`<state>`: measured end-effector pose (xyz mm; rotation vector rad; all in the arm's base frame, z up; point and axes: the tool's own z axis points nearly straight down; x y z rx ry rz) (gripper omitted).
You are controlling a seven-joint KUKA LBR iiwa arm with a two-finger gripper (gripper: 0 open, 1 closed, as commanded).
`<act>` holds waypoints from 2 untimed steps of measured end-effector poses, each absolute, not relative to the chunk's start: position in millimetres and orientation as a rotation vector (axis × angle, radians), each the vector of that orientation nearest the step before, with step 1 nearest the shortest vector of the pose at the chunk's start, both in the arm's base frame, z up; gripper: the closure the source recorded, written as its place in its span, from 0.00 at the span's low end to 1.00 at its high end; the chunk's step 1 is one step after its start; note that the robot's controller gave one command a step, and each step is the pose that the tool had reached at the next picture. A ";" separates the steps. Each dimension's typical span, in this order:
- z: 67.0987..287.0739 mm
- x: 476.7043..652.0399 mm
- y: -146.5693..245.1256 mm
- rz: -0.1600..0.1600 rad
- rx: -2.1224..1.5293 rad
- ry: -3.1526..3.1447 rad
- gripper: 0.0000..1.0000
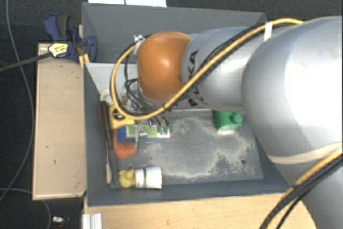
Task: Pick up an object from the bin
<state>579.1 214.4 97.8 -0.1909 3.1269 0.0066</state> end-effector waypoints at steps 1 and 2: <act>79.5 532.4 157.3 0.003 0.182 3.133 0.00; 76.7 535.9 154.7 0.011 0.281 3.120 0.00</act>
Offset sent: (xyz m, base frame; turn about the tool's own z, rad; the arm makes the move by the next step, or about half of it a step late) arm 0.0059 -0.0397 -0.0224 0.2854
